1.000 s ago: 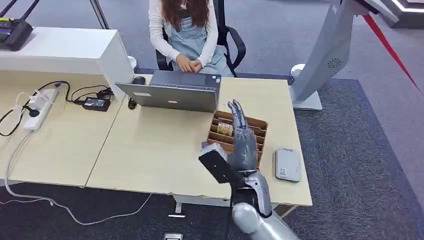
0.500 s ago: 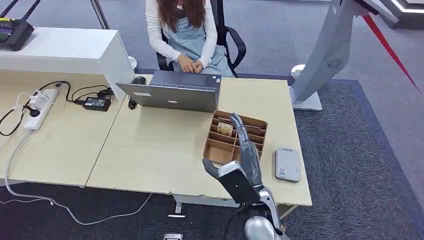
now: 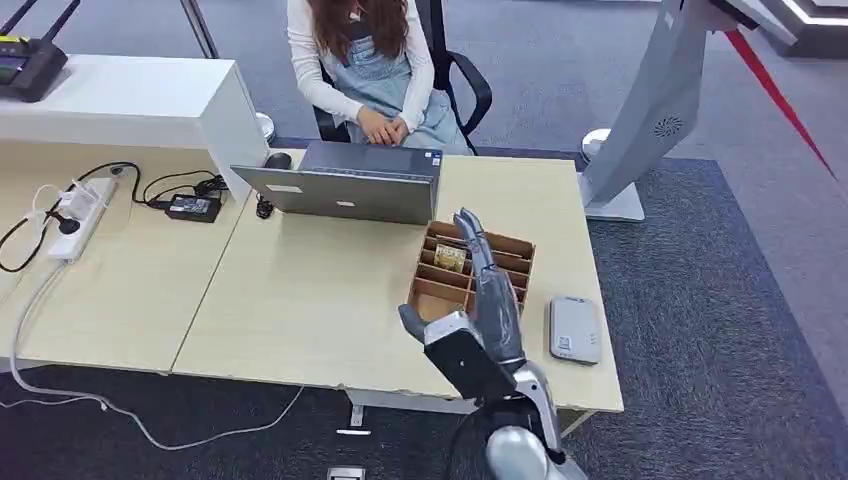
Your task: Pass the card to the sensor for recognition and then transmit it.
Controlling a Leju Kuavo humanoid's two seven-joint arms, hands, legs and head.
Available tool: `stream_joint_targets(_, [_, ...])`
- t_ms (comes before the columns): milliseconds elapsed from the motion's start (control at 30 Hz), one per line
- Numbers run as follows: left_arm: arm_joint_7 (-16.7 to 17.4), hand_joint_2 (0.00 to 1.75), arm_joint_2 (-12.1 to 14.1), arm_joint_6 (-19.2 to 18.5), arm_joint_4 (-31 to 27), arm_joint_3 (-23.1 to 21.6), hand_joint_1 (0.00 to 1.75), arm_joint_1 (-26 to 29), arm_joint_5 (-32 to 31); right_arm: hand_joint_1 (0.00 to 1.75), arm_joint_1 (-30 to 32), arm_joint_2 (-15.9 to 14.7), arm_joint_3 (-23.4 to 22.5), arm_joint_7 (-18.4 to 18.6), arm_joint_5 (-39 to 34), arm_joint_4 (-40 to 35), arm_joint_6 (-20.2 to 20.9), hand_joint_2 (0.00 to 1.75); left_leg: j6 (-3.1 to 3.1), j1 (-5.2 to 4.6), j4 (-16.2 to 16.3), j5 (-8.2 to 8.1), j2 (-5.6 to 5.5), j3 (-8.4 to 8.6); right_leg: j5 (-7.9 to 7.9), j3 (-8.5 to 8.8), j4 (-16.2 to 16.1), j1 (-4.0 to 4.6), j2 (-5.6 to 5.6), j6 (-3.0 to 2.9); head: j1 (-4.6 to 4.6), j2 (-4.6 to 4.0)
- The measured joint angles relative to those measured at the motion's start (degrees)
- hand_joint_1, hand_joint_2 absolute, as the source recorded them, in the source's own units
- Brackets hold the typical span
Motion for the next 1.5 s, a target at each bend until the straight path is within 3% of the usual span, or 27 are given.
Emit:
stream_joint_targets(133, [0.0,0.00,0.0,-0.3,0.0,0.0,0.00,0.0,0.1,0.00,-1.2,-0.3,1.0,5.0,7.5,-0.5,-0.1,1.75,0.00,0.00,0.0,0.00,0.00,0.00,0.00,0.01,0.0,0.00,0.00,0.00,0.00,0.00])
stream_joint_targets(300, [-0.4,0.00,0.0,-0.7,0.0,0.0,0.00,0.0,0.0,0.00,-1.9,-0.3,1.5,5.9,9.6,0.1,-0.7,1.75,0.00,0.00,0.0,0.00,-0.01,-0.02,0.00,0.00,0.0,0.00,0.00,0.00,0.00,0.00])
stream_joint_targets(333, [-0.5,0.00,0.0,-0.8,0.0,-0.1,0.00,0.0,-0.1,0.00,-2.1,-0.3,1.8,5.9,9.8,0.6,-0.8,0.00,0.00,0.00,0.0,0.00,-0.02,-0.02,0.00,0.00,0.0,0.00,0.00,0.00,0.00,0.00])
stream_joint_targets(533, [-0.5,0.00,0.0,-1.4,0.0,-0.1,0.00,0.0,0.0,0.00,-2.9,-0.3,2.5,7.4,10.6,5.8,0.3,0.00,0.00,0.00,0.0,0.00,-0.05,-0.04,0.00,-0.01,0.0,0.00,-0.01,0.00,0.00,0.00])
stream_joint_targets(567, [-0.5,0.00,0.0,-1.5,0.0,-0.1,0.00,0.0,0.0,0.00,-2.9,-0.3,2.5,7.5,11.1,6.3,-0.1,1.75,0.00,0.00,0.0,0.00,-0.05,-0.04,0.00,0.00,0.0,0.00,-0.02,0.00,0.00,0.00])
stream_joint_targets(767, [-0.3,0.00,0.0,-1.9,0.0,-0.2,0.00,0.0,0.0,0.00,-3.7,-0.3,2.9,10.0,17.3,9.2,-1.9,1.75,0.00,0.00,0.0,0.00,-0.04,-0.03,0.00,-0.01,0.0,0.00,-0.01,0.00,0.00,0.00])
stream_joint_targets(967, [-0.4,0.00,0.0,-2.3,0.0,-0.2,0.00,0.0,-0.2,0.00,-4.0,-0.3,4.0,11.1,18.8,10.5,2.3,1.75,0.00,0.00,0.0,0.00,-0.05,-0.03,0.00,-0.02,0.0,0.00,-0.01,0.00,0.00,0.00])
stream_joint_targets(1500, [-0.4,0.00,0.0,-2.8,0.0,-1.0,0.00,-0.1,0.4,0.00,-4.0,-2.4,5.8,17.5,25.5,11.3,0.6,1.75,0.00,-0.01,0.0,0.00,-0.04,-0.03,0.00,-0.02,0.0,-0.01,-0.01,0.00,0.00,0.00])
